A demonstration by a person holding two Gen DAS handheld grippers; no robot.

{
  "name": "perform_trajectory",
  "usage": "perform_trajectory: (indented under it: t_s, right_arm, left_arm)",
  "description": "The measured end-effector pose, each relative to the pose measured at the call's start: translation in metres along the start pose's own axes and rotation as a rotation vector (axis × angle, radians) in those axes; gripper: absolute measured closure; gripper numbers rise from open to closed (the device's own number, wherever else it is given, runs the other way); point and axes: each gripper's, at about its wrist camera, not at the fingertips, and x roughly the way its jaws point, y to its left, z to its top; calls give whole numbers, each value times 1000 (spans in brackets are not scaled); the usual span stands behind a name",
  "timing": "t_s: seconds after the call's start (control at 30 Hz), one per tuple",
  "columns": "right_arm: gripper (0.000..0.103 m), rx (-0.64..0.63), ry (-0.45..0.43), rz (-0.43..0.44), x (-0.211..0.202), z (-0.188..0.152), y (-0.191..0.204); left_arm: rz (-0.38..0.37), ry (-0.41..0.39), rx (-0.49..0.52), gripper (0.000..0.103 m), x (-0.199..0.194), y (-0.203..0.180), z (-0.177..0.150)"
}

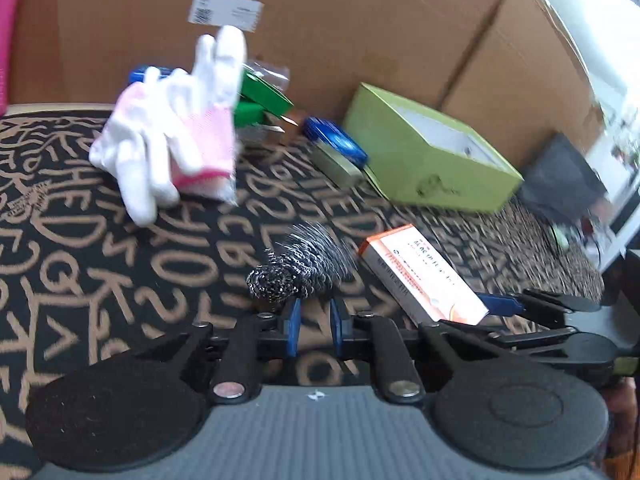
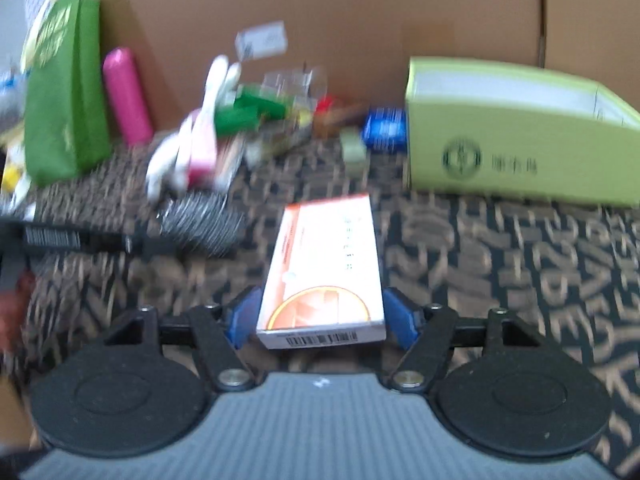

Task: Organize objects
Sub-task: 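Grasp the orange-and-white medicine box with the right gripper, then lower the scrubber and medicine box into the green box and open both grippers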

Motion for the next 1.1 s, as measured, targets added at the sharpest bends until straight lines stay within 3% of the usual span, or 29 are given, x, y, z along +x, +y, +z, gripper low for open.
perform_trajectory:
  t_s: [0.03, 0.07, 0.17, 0.27, 0.4, 0.43, 0.47, 0.5, 0.53, 0.67, 0.77, 0.83, 0.87, 0.97, 1.1]
  right_arm:
    - [32, -14, 1, -11, -2, -4, 2]
    - [27, -32, -4, -29, -3, -7, 5]
    - [24, -69, -33, -59, -1, -3, 12]
    - [22, -100, -50, -59, 3, 3, 19]
    - [19, -107, -54, -51, 7, 1, 20]
    - [19, -99, -52, -52, 8, 0, 19]
    - [19, -90, -51, -54, 9, -1, 18]
    - [19, -82, -52, -57, 9, -1, 16]
    - [19, -77, -53, -58, 9, -2, 15]
    - [19, -79, -43, -63, 14, 0, 14]
    - [20, -100, -28, -78, 24, 2, 16]
    - [29, -104, -30, -79, 28, 3, 17]
    - [38, -93, -34, -73, 28, 3, 16]
    - [38, -77, -44, -74, 26, 3, 15]
    - [38, -62, -58, -61, 19, 1, 12]
  left_arm:
    - [16, 0, -3, 87, -2, -4, -2]
    - [26, -9, -9, 80, -3, -7, -3]
    - [80, -68, -30, 37, -6, -13, 0]
    - [173, -145, 31, 33, -7, -20, 4]
    - [142, -153, 145, 20, 8, -24, 17]
    - [140, -126, 166, 21, 16, -23, 20]
    - [127, -93, 180, 33, 21, -22, 21]
    - [101, -63, 181, 57, 26, -20, 22]
    - [88, -40, 174, 65, 28, -19, 21]
    - [82, -52, 176, 63, 23, -21, 16]
    - [109, -49, 206, 51, 29, -26, 17]
    - [115, -34, 217, 52, 36, -27, 17]
    - [124, -29, 230, 57, 38, -29, 17]
    - [142, -30, 258, 65, 37, -33, 15]
    - [93, -19, 221, 68, 30, -39, 18]
